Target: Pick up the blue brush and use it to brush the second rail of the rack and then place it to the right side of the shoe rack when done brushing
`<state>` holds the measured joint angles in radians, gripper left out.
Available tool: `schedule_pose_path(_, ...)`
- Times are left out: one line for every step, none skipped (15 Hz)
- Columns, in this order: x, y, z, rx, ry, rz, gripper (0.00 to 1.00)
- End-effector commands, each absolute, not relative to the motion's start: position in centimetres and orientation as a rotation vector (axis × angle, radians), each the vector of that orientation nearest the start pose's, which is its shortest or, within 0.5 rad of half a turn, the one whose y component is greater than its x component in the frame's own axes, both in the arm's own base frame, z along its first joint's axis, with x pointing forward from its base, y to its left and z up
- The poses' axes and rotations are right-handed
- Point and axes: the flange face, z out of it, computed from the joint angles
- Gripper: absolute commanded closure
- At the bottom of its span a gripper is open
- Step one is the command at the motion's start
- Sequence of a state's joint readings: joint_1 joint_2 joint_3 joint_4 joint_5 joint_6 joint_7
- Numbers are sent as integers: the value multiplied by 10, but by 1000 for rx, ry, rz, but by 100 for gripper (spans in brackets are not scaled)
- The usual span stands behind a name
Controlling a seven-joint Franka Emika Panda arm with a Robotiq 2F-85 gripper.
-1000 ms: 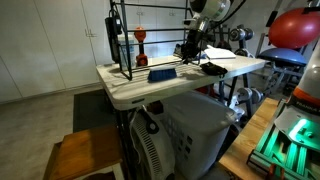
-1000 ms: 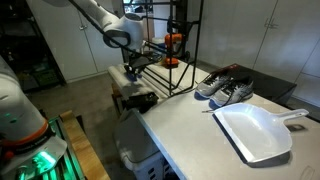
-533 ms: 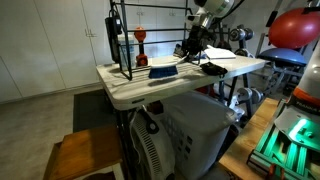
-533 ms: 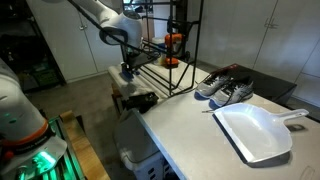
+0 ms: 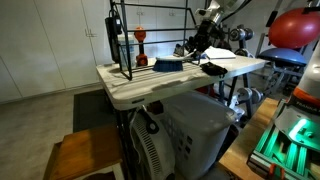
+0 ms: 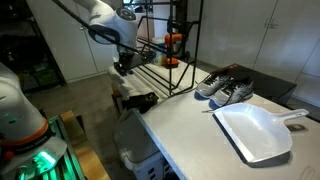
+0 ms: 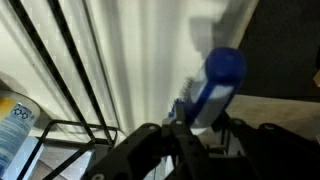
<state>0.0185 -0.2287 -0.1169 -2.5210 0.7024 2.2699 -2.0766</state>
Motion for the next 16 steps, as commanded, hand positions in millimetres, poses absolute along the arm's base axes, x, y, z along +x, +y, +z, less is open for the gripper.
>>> schedule_pose_path(389, -31, 375, -2033, -1795, -776, 93)
schedule_pose_path(375, -34, 378, -2052, -1752, -814, 93)
schedule_pose_path(364, -38, 381, -2072, -1708, -857, 93)
schedule_pose_path(352, -43, 385, -2100, -1655, -906, 93)
schedule_pose_path(342, -47, 390, -2114, -1605, -952, 93)
schedule_pose_path(331, -51, 395, -2135, -1550, -985, 93)
schedule_pose_path(351, -65, 420, -2157, -1499, -1023, 93)
schedule_pose_path(343, -68, 428, -2176, -1447, -1069, 93)
schedule_pose_path(341, -73, 440, -2199, -1393, -1118, 93)
schedule_pose_path(340, -76, 451, -2215, -1332, -1162, 93)
schedule_pose_path(339, -79, 461, -2223, -1273, -1210, 93)
schedule_pose_path(329, -75, 461, -2219, -1210, -1250, 93)
schedule_pose_path(329, -70, 464, -2220, -1143, -1284, 93)
schedule_pose_path(342, -71, 477, -2231, -1075, -1321, 93)
schedule_pose_path(346, -68, 478, -2261, -1007, -1357, 93)
schedule_pose_path(351, -64, 479, -2305, -952, -1402, 93)
